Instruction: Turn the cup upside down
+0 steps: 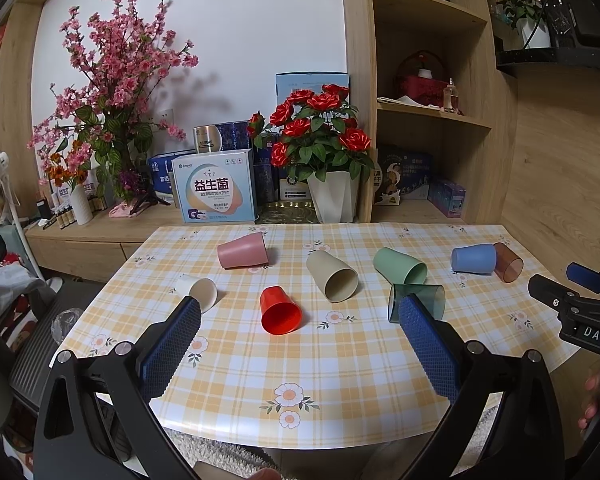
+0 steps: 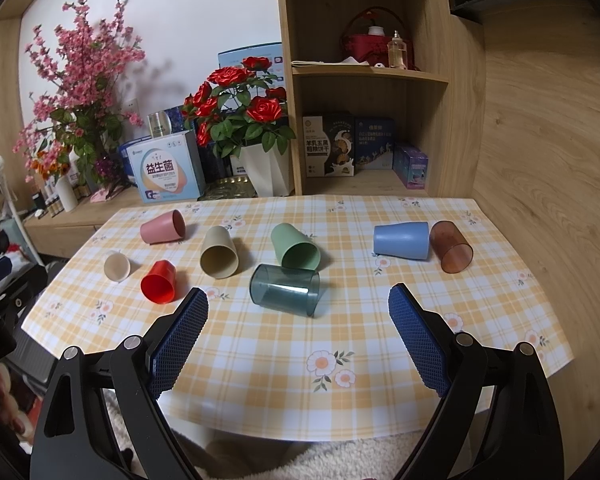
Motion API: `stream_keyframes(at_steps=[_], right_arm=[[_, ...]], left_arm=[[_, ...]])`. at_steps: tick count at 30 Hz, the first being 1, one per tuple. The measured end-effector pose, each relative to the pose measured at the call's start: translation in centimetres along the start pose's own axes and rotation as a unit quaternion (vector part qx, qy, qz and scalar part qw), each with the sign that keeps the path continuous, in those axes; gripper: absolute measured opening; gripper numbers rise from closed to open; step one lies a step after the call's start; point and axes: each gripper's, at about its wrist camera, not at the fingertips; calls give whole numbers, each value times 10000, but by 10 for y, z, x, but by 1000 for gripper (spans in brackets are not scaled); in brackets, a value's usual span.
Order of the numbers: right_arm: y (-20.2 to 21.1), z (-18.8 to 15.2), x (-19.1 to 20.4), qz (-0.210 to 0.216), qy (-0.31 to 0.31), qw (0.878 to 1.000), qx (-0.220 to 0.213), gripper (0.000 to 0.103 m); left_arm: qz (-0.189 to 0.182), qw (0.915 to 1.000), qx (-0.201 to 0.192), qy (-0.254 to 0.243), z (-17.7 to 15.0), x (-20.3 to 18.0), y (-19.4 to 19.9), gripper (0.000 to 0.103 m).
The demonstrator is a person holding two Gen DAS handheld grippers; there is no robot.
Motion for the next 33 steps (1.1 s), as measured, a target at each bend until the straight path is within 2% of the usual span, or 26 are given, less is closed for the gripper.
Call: stream_keyframes(at_steps=[13,20,27,30,33], right_arm=[[0,0,-1,14,-19,10000,20,89],[-1,-3,-2,16,-75,9999,65,89],[-14,1,-19,94,-244,9996,107,89],[-26,3,-27,157,-169,9996,168,89],[-42,5,-38,50,-150,9995,285,89]], left_arm=[[3,10000,-2,26,-1,1,-1,97],[151,9998,131,64,-5,3,-8,97],[-149,9991,134,363,5,27,-23,97],[0,9988,133,482,10,38,-34,97],[-32,9974,346,638,14,47,-50,97]])
Point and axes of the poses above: each gripper's, at about its wrist camera, not at the fingertips, and y roughly against the way its jaws point, x to its left, z to its top, and after that the axes turned 4 degrees about y, right-handed
